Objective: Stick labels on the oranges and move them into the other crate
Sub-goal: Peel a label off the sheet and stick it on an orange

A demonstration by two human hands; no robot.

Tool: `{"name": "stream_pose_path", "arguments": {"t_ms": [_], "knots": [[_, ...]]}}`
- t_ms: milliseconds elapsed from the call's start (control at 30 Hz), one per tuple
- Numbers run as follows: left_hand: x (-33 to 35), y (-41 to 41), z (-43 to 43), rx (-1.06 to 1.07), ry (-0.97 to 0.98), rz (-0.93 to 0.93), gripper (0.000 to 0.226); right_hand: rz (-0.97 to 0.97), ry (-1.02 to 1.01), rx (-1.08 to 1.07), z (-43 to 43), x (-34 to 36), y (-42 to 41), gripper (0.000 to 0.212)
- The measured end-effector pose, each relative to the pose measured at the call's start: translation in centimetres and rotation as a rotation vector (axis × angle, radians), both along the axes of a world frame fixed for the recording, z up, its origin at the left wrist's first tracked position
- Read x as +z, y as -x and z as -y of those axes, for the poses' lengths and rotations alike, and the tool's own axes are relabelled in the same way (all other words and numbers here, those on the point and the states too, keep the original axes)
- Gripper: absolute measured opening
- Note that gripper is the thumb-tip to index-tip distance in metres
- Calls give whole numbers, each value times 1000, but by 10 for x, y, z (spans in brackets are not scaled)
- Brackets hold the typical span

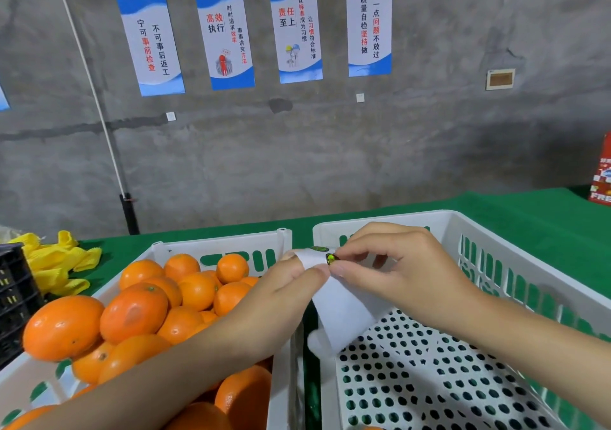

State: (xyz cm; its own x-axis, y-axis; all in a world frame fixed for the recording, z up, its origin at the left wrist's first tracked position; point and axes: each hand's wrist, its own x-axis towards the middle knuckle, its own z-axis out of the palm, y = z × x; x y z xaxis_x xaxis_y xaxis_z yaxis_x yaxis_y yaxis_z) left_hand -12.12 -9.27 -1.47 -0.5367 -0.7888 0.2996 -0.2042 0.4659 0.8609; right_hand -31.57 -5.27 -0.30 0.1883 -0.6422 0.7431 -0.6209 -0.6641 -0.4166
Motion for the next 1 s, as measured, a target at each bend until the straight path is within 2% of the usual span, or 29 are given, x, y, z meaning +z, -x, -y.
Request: {"name": "stream_pose_path", "arguments": {"t_ms": [67,200,267,400,600,800,900,1000], "knots": [[-2,1,1,-40,24,-4,31,-75,34,-32,-3,2,0,27],[5,1,-3,12,200,22,31,-114,59,-61,-2,2,3,18],[5,1,-2,20,211,24,26,-139,71,-70,-1,1,3,17],[4,0,-2,2,264,96,40,-167,68,-60,-1,1,4,14],[3,-2,-2,10,263,165,29,-272,121,-79,-4,3,3,16],[6,-3,-8,26,338,222,44,-328,-9,-48,-4,6,7,19],[4,-3,-3,69,407,276,30,-330,-36,-36,-3,7,6,17],[2,-4,0,101,450,338,30,-315,-69,-37,-3,5,6,17]]}}
